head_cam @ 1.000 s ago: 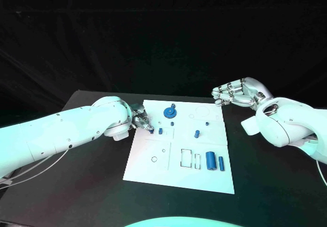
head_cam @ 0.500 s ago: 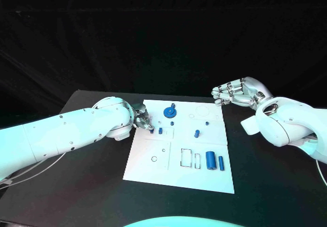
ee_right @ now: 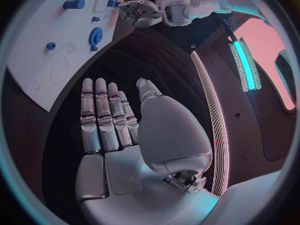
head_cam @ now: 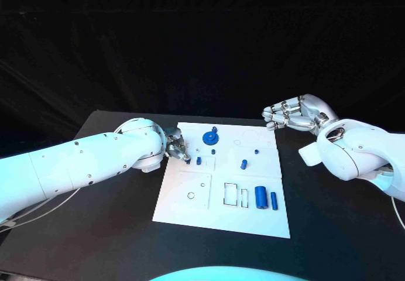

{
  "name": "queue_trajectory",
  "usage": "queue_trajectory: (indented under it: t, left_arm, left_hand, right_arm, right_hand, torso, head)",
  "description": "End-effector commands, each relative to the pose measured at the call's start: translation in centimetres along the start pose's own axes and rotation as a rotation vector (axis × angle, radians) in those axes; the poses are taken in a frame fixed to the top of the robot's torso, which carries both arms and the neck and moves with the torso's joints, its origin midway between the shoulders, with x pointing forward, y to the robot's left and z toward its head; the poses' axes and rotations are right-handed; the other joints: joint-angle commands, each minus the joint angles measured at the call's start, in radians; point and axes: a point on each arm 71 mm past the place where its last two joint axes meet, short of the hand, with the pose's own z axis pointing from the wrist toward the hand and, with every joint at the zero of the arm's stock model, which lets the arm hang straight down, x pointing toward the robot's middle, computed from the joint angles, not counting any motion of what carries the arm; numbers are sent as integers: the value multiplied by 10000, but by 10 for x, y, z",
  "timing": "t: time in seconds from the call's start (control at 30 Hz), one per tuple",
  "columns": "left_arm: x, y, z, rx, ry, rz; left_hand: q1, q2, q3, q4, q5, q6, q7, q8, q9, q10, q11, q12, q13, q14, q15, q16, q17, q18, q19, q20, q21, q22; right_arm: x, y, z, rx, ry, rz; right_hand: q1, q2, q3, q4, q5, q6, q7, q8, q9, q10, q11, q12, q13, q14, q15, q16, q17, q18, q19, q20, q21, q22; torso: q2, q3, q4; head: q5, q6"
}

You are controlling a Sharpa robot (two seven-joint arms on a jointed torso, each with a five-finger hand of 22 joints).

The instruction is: Assemble the parts on the task board

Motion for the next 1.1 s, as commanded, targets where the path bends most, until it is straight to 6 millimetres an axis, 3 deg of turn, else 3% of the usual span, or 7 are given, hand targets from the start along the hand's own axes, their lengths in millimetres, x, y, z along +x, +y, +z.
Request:
queue_trajectory:
  t: [0.03,0.73,1.1]
  left_arm:
    - [4,0,1,-91,367,362]
    - [5,-1,0,-128,422,261]
    - [5,-2,4,-161,520,-18]
  left_hand:
    - [-30,-30,1702,-1744,54,215,-128,72,22,45,-27,-83,-49,287,-81,-29,13,-126,507,-57,41,1573]
    - [-88,-87,1694,-1768,53,276,-155,107,62,99,-50,-97,-55,288,-97,-29,13,-126,507,-65,40,1572]
    - [-587,-158,1250,-1487,17,432,-347,205,409,314,-189,-158,-78,301,-187,-30,16,-130,517,-120,43,1591]
  right_arm:
    - [1,0,0,-74,139,4]
    - [2,-1,0,-46,172,7]
    - [1,-1,0,-44,166,6]
  right_hand:
    - [-78,32,54,11,24,-42,-10,9,16,-28,-15,42,-17,-69,-15,-12,-11,72,-48,10,-3,-16]
    - [-108,44,59,21,70,-42,-11,11,17,-29,-16,45,-18,-66,-15,-10,-20,72,-48,10,4,-34]
    - [-113,45,59,23,75,-43,-11,10,17,-30,-16,45,-18,-66,-15,-11,-22,72,-49,10,4,-37]
  torso:
    - [0,-1,-4]
    - [-4,10,-8]
    - [-5,12,-17]
  head:
    - [6,-27]
    - [-7,-49]
    - [-15,-78]
